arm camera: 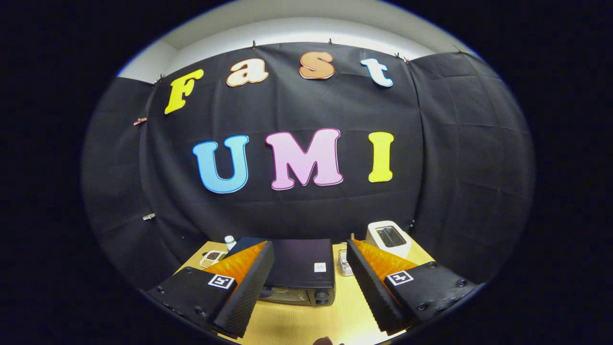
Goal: Open the toaster oven, put the food inside, and close the toaster oven door.
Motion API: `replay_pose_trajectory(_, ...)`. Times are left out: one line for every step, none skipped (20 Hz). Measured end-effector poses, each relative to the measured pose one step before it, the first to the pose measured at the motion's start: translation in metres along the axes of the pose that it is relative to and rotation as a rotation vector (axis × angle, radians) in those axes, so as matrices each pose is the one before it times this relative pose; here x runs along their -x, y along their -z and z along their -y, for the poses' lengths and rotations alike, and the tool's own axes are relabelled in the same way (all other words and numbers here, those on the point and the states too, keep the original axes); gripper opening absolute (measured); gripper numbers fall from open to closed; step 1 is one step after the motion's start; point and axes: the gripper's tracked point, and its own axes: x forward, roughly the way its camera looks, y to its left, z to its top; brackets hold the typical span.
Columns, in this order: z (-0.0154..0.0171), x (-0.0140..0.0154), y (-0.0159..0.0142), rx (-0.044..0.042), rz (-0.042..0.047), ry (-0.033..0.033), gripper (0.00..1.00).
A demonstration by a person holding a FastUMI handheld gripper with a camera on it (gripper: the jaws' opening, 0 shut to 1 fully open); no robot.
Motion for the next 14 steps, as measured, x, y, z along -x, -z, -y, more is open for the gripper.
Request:
replay_pose_trajectory(0.00964, 0.00224, -0.00806, 0.01152, 0.01846, 0.00124, 0.99)
replay_pose_trajectory(0.01042, 0.00158, -0.00721, 0.01193, 0.01497, 0.00045, 0.99)
replay_pose_trajectory(0.00789, 0.00326, -0.00413, 0.00913, 0.01178, -0.00361, 0.98)
replay_pose_trajectory(0.00562, 0.00175, -0.00378, 0.00855, 0.01113, -0.00330, 0.98)
replay_pose_trajectory(0.00796, 0.00127, -0.00370, 0.00904, 0.00920, 0.00101, 0.98)
replay_pose_trajectory(0.00820, 0.00209, -0.00309, 0.00673, 0.00715, -0.00209, 0.99)
replay_pose_trajectory(0.00420, 0.00177, -0.00117, 0.00399, 0.00282, -0.00237, 0.98)
replay_pose_trajectory(0.00553, 0.00090, 0.00008, 0.00329, 0.00077, -0.00041, 0.98)
replay_pose_trajectory(0.00561, 0.00091, -0.00103, 0.00475, 0.00179, -0.00189, 0.99)
replay_pose_trajectory(0.00547, 0.00195, -0.00004, 0.00342, 0.00170, 0.00209, 0.99)
replay_pose_trajectory(0.00574, 0.00011, 0.00068, 0.00263, 0.00172, 0.00210, 0.98)
replay_pose_trajectory(0.00436, 0.00093, 0.00074, -0.00229, -0.00137, 0.00218, 0.99)
replay_pose_trajectory(0.00392, 0.00038, 0.00227, -0.00680, -0.00667, 0.00182, 0.99)
replay_pose_trajectory(0.00379, 0.00010, 0.00293, -0.01046, -0.00855, 0.00233, 0.99)
